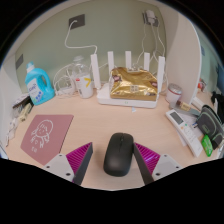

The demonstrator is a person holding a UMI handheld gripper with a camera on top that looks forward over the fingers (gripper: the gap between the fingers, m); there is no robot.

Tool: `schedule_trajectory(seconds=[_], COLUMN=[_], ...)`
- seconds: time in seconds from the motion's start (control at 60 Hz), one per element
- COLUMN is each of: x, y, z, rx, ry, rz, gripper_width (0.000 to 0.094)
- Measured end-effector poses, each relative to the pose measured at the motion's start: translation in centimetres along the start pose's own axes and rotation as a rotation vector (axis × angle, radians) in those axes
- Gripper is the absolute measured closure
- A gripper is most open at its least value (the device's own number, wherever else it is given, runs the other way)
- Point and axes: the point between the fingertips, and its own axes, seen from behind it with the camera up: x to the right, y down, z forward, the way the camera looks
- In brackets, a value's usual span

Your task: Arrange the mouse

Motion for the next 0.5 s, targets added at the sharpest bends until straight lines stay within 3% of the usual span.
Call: schedule_trajectory(seconds=[0.083,0.233,0.5], x=[-0.3,-0.4,-0.1], y=[-0.1,-0.2,-0.2], z=[0.7,1.4,1.0], rx=[-0.005,0.008,-0.024], ry=[0.015,0.041,0.107], rz=[-0.028,-0.071,-0.093], gripper_width=[0.0174,0.0461,0.0576])
